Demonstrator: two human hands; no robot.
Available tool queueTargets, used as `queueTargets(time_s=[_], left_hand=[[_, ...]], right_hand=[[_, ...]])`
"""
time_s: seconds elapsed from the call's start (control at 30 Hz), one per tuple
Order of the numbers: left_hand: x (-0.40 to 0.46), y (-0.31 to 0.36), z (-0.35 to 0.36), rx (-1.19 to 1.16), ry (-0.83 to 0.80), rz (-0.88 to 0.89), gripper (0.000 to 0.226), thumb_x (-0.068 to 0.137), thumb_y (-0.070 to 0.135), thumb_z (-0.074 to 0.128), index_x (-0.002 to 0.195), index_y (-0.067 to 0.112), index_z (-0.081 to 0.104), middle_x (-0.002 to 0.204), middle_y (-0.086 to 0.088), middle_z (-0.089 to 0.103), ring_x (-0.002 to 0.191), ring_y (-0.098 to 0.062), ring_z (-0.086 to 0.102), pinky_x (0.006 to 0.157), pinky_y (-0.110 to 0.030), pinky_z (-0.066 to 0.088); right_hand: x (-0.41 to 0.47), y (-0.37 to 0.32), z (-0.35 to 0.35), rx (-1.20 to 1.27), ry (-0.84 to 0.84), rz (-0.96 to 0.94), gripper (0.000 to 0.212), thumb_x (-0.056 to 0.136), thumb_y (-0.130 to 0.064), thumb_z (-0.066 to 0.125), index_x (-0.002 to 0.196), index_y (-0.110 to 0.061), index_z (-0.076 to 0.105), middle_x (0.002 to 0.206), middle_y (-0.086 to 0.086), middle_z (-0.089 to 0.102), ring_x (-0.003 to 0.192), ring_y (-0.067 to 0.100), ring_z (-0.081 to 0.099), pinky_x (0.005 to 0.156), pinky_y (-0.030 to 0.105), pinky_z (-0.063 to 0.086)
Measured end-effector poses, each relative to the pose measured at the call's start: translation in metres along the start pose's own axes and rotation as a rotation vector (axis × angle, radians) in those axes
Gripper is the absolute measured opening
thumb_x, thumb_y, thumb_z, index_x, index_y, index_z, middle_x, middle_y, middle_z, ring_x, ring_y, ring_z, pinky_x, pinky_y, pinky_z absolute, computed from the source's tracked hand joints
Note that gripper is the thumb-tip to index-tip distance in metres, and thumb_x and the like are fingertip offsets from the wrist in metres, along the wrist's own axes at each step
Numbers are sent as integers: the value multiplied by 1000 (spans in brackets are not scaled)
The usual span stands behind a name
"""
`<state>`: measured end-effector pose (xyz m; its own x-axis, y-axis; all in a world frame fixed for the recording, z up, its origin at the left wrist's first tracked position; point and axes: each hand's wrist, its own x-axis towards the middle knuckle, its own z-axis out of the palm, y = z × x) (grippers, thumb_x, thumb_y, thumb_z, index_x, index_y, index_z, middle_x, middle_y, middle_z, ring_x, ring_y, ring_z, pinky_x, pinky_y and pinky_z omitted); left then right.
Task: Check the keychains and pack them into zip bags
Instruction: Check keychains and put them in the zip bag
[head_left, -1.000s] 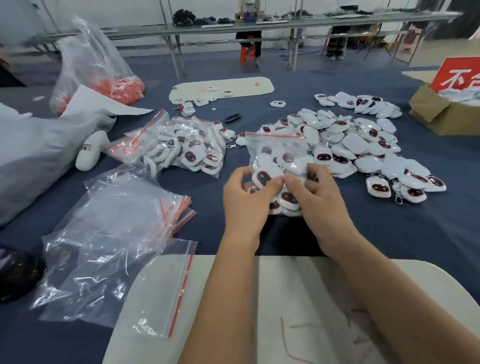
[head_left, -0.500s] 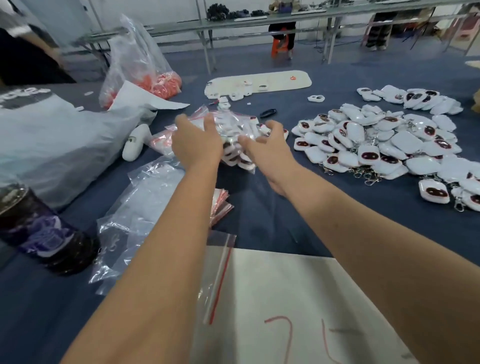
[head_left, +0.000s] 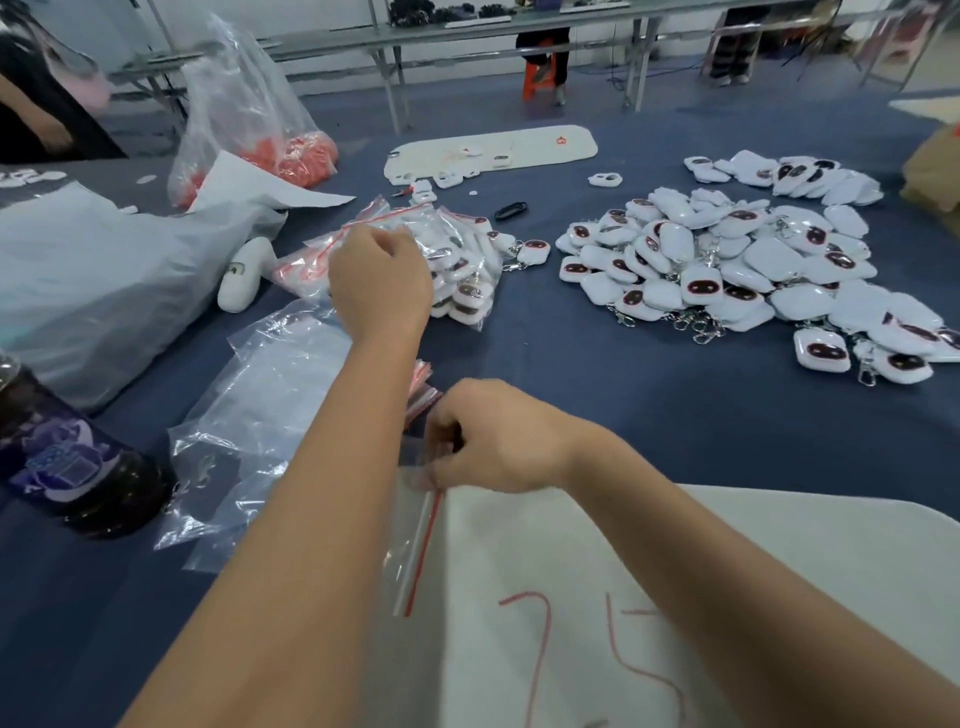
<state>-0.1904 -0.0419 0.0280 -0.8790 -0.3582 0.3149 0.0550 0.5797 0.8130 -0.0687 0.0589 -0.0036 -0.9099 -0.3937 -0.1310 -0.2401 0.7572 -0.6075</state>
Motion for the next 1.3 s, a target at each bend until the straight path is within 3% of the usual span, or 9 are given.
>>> queueTargets(time_s=[0.1, 0.27, 0.4, 0.5, 0.57, 0.73, 0.83, 1.1, 1.3], left_hand=[[-19, 12, -2, -39, 39, 155, 17, 102, 30, 51, 98, 19, 64, 105, 2, 68, 101, -18, 59, 86, -31, 42], [-81, 31, 21, -232, -198, 339, 29, 101, 30, 57, 81, 13, 67, 77, 3, 66, 77, -17, 60, 76, -34, 47], [-130, 35, 47, -353, -449, 354, 30, 96, 36, 64, 72, 19, 58, 65, 11, 57, 63, -5, 50, 64, -19, 42], [-153, 23, 65, -269, -747, 391, 26, 88, 37, 74, 77, 19, 59, 69, 8, 61, 63, -7, 53, 64, -25, 49], [-158, 16, 70, -192, -778, 450, 23, 83, 32, 78, 79, 18, 60, 73, 5, 62, 66, -12, 55, 65, -32, 51], [-156, 12, 69, -229, -706, 447, 18, 89, 19, 74, 73, 17, 68, 66, 4, 65, 60, -7, 54, 61, -18, 43], [-156, 13, 71, -157, -696, 438, 21, 92, 17, 70, 71, 17, 69, 65, 3, 66, 64, -13, 59, 63, -29, 46], [-155, 14, 72, -334, -718, 187, 19, 84, 11, 81, 68, 19, 74, 53, 13, 66, 46, 2, 57, 48, -9, 41], [-156, 16, 72, -365, -731, 124, 16, 84, 21, 84, 74, 16, 71, 62, 1, 69, 63, -23, 72, 63, -45, 63]], right_hand=[[-14, 25, -11, 379, 163, 74, 20, 91, -22, 80, 82, -6, 71, 68, 7, 71, 59, 8, 59, 58, 21, 46], [-48, 89, -31, 691, 538, 234, 14, 89, -10, 81, 96, -12, 69, 63, -1, 71, 53, 7, 59, 53, 18, 47], [-76, 129, -43, 721, 892, 398, 31, 83, -23, 89, 106, -22, 68, 78, 3, 77, 64, 9, 70, 68, 33, 56], [-86, 142, -48, 645, 1018, 422, 36, 80, -27, 91, 105, -22, 65, 82, 9, 76, 58, 5, 65, 56, 20, 50], [-87, 143, -46, 592, 1050, 401, 39, 80, -28, 91, 105, -20, 63, 78, 8, 73, 58, 6, 66, 53, 15, 49], [-87, 145, -41, 605, 1075, 325, 43, 83, -29, 89, 108, -20, 57, 70, 8, 71, 59, 10, 68, 53, 14, 46], [-88, 145, -40, 658, 1014, 274, 40, 90, -27, 83, 117, -20, 54, 77, 7, 76, 63, 13, 66, 58, 21, 49], [-86, 146, -36, 559, 927, 229, 29, 92, -14, 78, 110, -18, 56, 73, 2, 76, 61, 26, 70, 66, 40, 60], [-91, 145, -40, 715, 902, 165, 32, 92, 1, 73, 116, -10, 55, 79, 7, 78, 62, 18, 67, 61, 29, 58]])
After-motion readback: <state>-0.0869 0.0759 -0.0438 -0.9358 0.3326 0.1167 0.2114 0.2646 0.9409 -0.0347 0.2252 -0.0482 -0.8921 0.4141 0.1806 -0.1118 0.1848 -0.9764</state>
